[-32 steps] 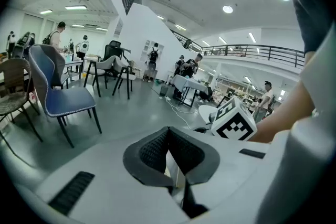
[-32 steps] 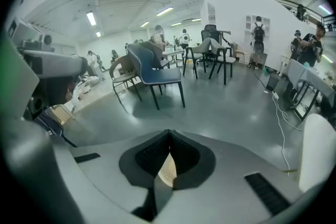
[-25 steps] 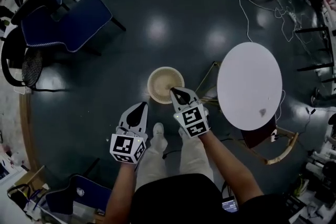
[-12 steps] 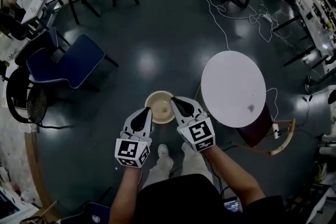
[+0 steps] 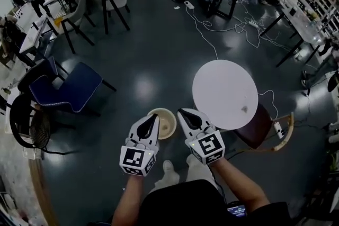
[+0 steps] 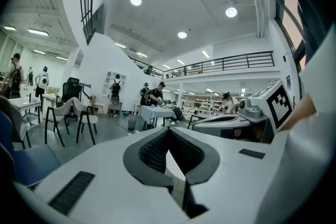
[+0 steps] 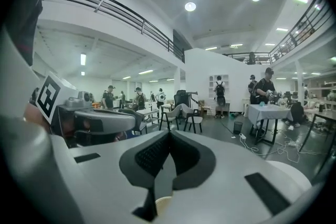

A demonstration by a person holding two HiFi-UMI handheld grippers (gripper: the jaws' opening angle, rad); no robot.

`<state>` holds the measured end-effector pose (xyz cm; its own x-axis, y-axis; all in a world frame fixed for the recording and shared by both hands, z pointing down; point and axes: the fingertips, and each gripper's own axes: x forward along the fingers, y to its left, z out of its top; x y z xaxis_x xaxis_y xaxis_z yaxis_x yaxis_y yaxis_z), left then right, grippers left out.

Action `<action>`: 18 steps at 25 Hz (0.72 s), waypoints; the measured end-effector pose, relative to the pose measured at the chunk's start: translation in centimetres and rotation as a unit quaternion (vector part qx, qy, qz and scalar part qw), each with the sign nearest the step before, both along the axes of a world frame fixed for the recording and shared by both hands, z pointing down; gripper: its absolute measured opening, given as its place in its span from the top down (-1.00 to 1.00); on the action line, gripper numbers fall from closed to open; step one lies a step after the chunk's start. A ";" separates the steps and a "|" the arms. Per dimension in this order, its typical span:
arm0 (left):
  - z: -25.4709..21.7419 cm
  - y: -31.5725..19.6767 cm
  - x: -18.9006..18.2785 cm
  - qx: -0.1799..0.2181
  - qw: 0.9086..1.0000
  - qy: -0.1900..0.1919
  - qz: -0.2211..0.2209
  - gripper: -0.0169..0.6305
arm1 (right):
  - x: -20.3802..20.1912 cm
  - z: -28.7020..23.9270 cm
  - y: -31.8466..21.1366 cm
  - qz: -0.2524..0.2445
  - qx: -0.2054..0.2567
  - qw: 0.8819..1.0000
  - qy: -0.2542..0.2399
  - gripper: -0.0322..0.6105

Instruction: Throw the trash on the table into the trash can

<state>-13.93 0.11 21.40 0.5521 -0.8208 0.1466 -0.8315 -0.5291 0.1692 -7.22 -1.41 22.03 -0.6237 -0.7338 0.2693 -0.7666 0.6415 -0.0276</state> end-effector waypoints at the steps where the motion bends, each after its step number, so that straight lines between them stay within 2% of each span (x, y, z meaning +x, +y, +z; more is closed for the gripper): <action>1: -0.8 0.1 0.9 0.003 1.000 -0.003 0.011 0.92 | 0.8 -0.8 0.2 0.007 0.006 1.000 -0.001 0.84; 5: -2.4 1.2 4.6 0.026 0.998 -0.010 0.049 0.92 | 4.3 -2.3 1.2 0.042 0.024 0.999 0.002 0.84; 9: -3.8 1.9 9.1 0.047 0.996 0.018 0.080 0.92 | 9.0 -2.1 1.7 0.078 0.028 0.996 0.007 0.84; 18: -2.9 1.3 21.0 0.029 0.989 0.011 0.142 0.92 | 23.1 0.7 1.2 0.160 -0.005 0.987 0.010 0.84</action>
<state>7.05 1.43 18.55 0.7638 -0.6392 0.0894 -0.6448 -0.7497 0.1488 15.84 -0.23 22.78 -0.3545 -0.8898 0.2873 -0.9306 0.3658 -0.0152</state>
